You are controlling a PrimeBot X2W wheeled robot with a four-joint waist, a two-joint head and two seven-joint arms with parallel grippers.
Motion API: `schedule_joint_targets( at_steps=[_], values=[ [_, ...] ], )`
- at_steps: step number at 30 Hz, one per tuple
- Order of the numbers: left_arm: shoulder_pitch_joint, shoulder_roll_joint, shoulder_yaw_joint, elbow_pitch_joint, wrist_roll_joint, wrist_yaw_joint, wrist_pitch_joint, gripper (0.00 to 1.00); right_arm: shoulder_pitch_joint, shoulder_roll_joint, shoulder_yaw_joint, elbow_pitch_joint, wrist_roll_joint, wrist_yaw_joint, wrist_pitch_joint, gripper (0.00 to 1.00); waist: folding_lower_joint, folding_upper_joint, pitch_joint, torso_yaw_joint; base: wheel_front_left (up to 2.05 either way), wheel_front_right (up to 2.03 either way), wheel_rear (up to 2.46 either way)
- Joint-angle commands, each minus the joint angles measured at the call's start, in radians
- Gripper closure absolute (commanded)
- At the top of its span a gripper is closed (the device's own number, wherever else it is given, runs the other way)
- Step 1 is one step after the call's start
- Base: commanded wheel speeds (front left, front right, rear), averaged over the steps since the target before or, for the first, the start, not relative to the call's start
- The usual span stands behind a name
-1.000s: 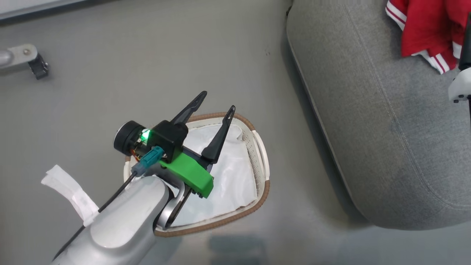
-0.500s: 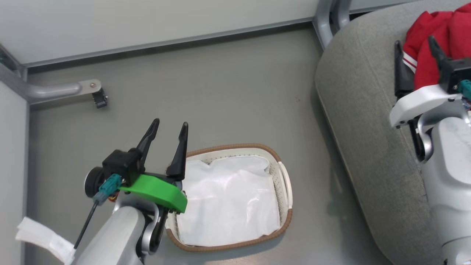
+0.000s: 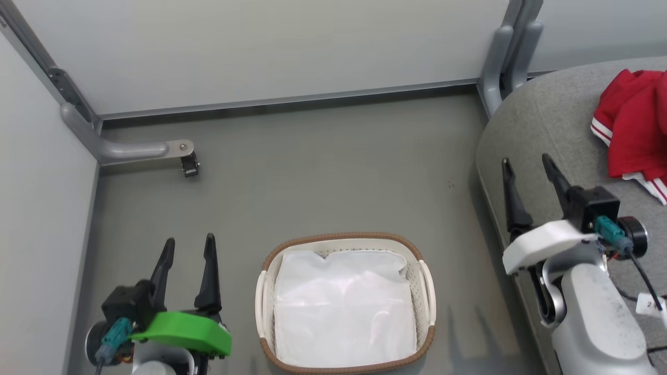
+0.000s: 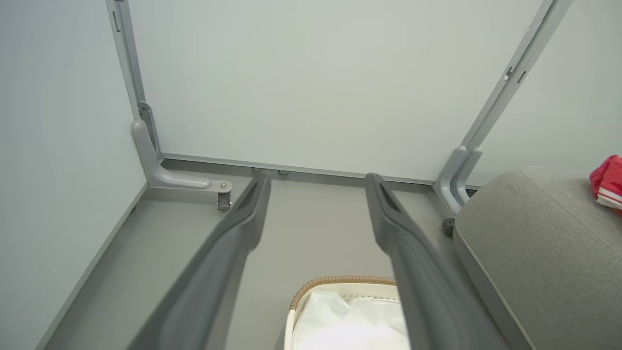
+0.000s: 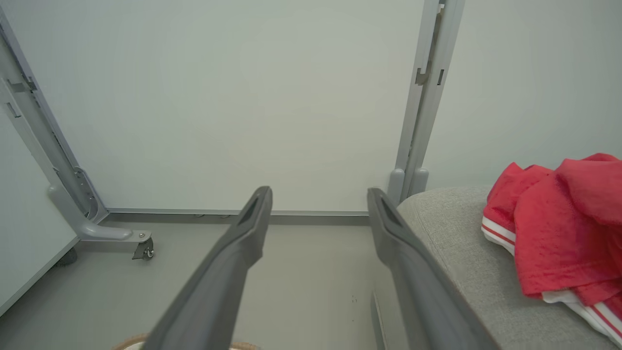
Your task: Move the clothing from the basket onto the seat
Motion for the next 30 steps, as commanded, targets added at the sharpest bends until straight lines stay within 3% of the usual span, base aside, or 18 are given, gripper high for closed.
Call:
schedule_joint_targets(
  at_steps=[1, 14, 30],
  values=[
    [0.035, -0.008, 0.02, -0.007, 0.017, -0.008, 0.0, 0.0, 0.041, 0.0, 0.0, -0.025, -0.007, -0.001, -0.004, 0.0, 0.0001, 0.0, -0.016, 0.006, 0.0, 0.0, 0.0],
    [0.202, -0.08, 0.17, -0.045, 0.098, -0.056, 0.0, 0.0, 0.289, 0.009, 0.056, -0.178, 0.031, -0.001, -0.004, 0.0, 0.0001, 0.0, -0.081, 0.012, 0.0, 0.0, 0.0],
    [0.199, -0.11, 0.222, -0.022, 0.145, -0.097, 0.0, 0.0, 0.332, 0.01, 0.086, -0.193, 0.062, -0.001, -0.005, 0.0, 0.0001, 0.0, -0.087, 0.01, 0.0, 0.0, 0.0]
  ],
)
